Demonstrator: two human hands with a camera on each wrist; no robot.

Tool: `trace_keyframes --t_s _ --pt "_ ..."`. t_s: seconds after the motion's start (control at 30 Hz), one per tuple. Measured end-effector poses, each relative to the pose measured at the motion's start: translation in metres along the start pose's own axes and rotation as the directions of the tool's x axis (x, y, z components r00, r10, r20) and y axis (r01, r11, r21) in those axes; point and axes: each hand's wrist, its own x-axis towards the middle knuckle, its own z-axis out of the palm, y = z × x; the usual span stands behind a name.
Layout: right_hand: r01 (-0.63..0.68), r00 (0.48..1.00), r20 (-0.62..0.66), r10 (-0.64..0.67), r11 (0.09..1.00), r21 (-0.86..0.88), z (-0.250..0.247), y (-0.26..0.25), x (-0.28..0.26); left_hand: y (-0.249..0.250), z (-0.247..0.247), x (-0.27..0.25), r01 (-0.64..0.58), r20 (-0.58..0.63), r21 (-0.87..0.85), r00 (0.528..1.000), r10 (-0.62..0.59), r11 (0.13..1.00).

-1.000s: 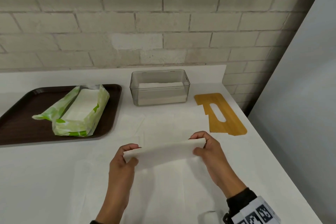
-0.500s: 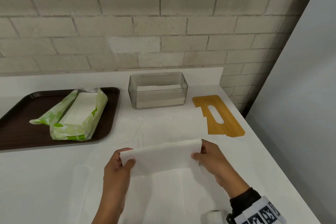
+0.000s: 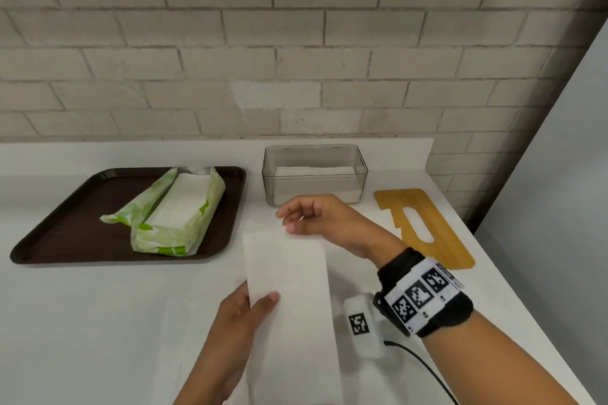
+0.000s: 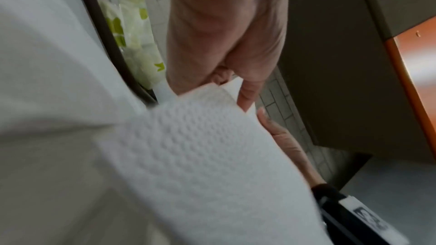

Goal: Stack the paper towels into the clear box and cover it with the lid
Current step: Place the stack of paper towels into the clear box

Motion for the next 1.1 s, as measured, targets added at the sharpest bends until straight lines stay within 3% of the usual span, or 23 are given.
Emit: trace_keyframes --t_s 0.07,0.1,0.13,0.2,0.27,0.3,0.4,0.5,0.6,0.67,0.73,0.83,0.93,1.0,1.1 --pt "-0.089 0.969 -0.212 0.124 0.982 0.165 -0.011 0.025 0.014 -0.002 -0.01 -0.001 -0.003 -0.107 -0.012 0.994 0.002 1.0" --pt "-0.157 0.907 -0.349 0.235 0.959 0.238 -0.019 0.042 0.021 -0.002 -0.017 -0.003 -0.008 -0.153 -0.017 0.988 0.005 1.0" --pt "-0.241 0.813 -0.458 0.359 0.924 0.296 -0.026 0.061 0.026 -0.002 -0.025 -0.005 -0.012 -0.191 -0.017 0.982 0.009 1.0" --pt "-0.422 0.665 -0.509 0.546 0.838 0.347 -0.033 0.092 0.034 0.001 -0.038 -0.008 -0.027 -0.255 -0.017 0.967 0.022 0.999" --pt "-0.591 0.611 -0.494 0.618 0.772 0.234 -0.032 0.114 0.045 0.004 -0.047 -0.009 -0.039 -0.282 -0.032 0.959 0.029 0.999" --pt "-0.638 0.614 -0.506 0.607 0.758 0.134 -0.029 0.118 0.049 0.005 -0.049 -0.008 -0.042 -0.284 -0.039 0.958 0.029 0.998" --pt "-0.68 0.688 -0.473 0.551 0.717 -0.154 -0.015 0.12 0.066 0.005 -0.051 -0.006 -0.035 -0.283 -0.077 0.959 0.012 0.996" --pt "-0.665 0.675 -0.517 0.526 0.737 -0.118 -0.006 0.123 0.075 0.008 -0.051 -0.001 -0.023 -0.247 -0.128 0.969 -0.009 0.991" --pt "-0.404 0.723 -0.601 0.341 0.914 0.034 -0.004 0.111 0.069 0.01 -0.054 0.002 -0.013 -0.227 -0.178 0.973 -0.029 0.984" --pt "-0.19 0.737 -0.639 0.219 0.975 0.115 -0.008 0.088 0.056 0.012 -0.053 0.002 0.016 -0.184 -0.248 0.981 -0.063 0.969" --pt "-0.013 0.781 -0.604 0.161 0.97 0.242 -0.014 0.055 0.037 0.016 -0.051 0.001 0.025 -0.148 -0.298 0.986 -0.072 0.954" --pt "0.21 0.851 -0.524 0.033 0.893 0.397 -0.018 0.003 0.002 0.023 -0.043 0.003 0.018 -0.123 -0.353 0.99 -0.066 0.936" --pt "0.328 0.852 -0.516 -0.089 0.86 0.392 -0.011 -0.03 -0.022 0.03 -0.03 0.007 0.046 -0.093 -0.412 0.991 -0.092 0.91" --pt "0.327 0.83 -0.548 -0.103 0.887 0.328 0.006 -0.034 -0.025 0.034 -0.019 0.009 0.077 -0.065 -0.439 0.991 -0.118 0.895" --pt "0.127 0.77 -0.627 -0.116 0.992 -0.028 0.039 -0.011 -0.018 0.038 0.0 0.013 0.12 -0.021 -0.448 0.989 -0.144 0.886"
